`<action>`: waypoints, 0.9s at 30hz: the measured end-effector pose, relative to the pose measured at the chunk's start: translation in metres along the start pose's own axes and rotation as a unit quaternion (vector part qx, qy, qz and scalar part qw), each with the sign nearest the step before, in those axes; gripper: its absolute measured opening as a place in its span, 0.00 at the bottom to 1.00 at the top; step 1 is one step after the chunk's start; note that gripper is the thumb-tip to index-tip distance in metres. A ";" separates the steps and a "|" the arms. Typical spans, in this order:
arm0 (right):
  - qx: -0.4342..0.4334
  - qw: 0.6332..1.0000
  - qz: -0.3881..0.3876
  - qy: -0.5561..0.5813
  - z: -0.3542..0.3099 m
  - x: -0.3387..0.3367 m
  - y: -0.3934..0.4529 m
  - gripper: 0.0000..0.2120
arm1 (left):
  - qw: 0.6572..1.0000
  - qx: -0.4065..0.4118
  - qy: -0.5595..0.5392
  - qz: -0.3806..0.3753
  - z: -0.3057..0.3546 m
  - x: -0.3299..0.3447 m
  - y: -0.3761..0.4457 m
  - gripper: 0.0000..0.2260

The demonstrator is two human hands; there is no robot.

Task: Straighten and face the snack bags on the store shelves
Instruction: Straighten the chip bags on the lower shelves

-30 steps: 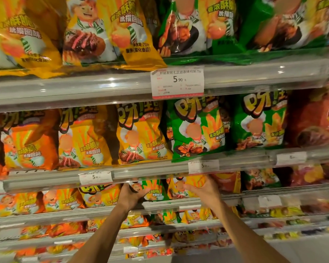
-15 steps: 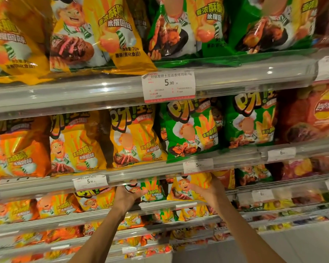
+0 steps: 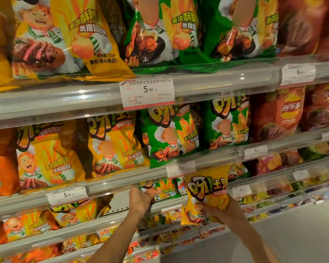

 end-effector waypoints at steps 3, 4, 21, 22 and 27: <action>0.005 1.000 0.003 0.000 0.003 -0.001 -0.010 0.32 | 0.999 0.008 0.048 -0.006 -0.001 0.016 -0.006 0.17; 0.011 1.000 0.006 0.002 0.003 -0.001 -0.014 0.33 | 0.998 0.011 0.059 -0.010 -0.002 0.021 -0.008 0.18; 0.019 0.959 -0.284 -0.023 -0.042 0.112 -0.063 0.29 | 0.890 0.210 0.397 -0.085 -0.055 -0.087 -0.028 0.12; 0.024 0.956 -0.292 -0.011 -0.045 0.123 -0.063 0.29 | 0.872 0.233 0.424 -0.067 -0.062 -0.100 -0.034 0.14; 0.018 0.946 -0.322 -0.023 -0.060 0.174 -0.061 0.30 | 0.818 0.282 0.502 -0.007 -0.074 -0.147 -0.056 0.29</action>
Point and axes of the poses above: each hand's wrist, its own y-axis towards the middle knuckle, its own x-axis out of the palm, z = x × y, the point moved 2 cm from there along y, towards the middle knuckle, and after that the axes turned 9 degrees about z, right-handed, at the moved point
